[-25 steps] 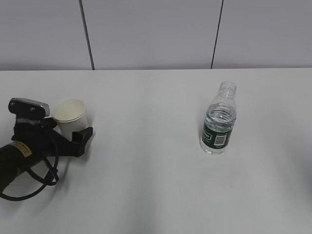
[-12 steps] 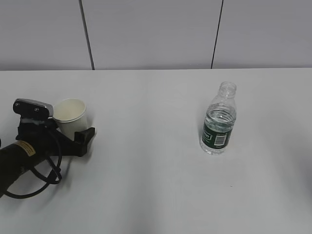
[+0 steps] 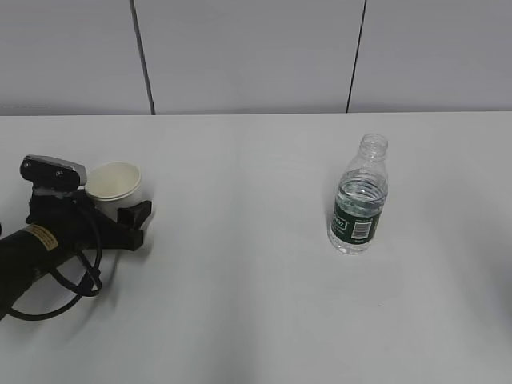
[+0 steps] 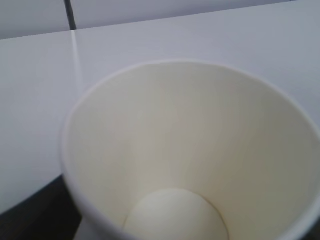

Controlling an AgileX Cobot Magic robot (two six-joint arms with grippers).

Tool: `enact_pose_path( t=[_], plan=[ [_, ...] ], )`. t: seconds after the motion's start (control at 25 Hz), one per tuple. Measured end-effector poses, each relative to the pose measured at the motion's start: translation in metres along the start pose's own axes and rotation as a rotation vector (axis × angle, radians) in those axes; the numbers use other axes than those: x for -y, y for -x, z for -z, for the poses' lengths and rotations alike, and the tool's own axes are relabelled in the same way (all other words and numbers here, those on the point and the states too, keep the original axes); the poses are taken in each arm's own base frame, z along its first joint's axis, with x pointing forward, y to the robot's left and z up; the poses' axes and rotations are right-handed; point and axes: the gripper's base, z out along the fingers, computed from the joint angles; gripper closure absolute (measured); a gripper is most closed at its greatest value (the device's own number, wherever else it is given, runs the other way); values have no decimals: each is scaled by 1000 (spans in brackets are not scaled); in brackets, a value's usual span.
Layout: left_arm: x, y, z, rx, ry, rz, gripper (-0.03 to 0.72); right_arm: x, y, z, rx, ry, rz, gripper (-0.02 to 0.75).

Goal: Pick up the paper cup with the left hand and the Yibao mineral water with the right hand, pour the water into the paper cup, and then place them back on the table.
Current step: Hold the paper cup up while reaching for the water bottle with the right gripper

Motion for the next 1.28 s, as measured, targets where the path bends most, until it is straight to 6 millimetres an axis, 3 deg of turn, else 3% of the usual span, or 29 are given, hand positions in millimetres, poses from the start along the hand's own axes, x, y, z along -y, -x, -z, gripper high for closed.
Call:
enact_pose_path(
  t=[0.2, 0.56, 0.92, 1.28],
  plan=[
    [0, 1, -1, 4, -6, -4, 204, 0, 0, 0, 0, 0, 0, 145],
    [1, 2, -1, 5, -15, -9, 214, 0, 0, 0, 0, 0, 0, 146],
    [2, 19, 2, 56, -30, -29, 219, 0, 0, 0, 0, 0, 0, 146],
    [5, 23, 3, 62, -63, -49, 253, 0, 0, 0, 0, 0, 0, 146]
  ],
)
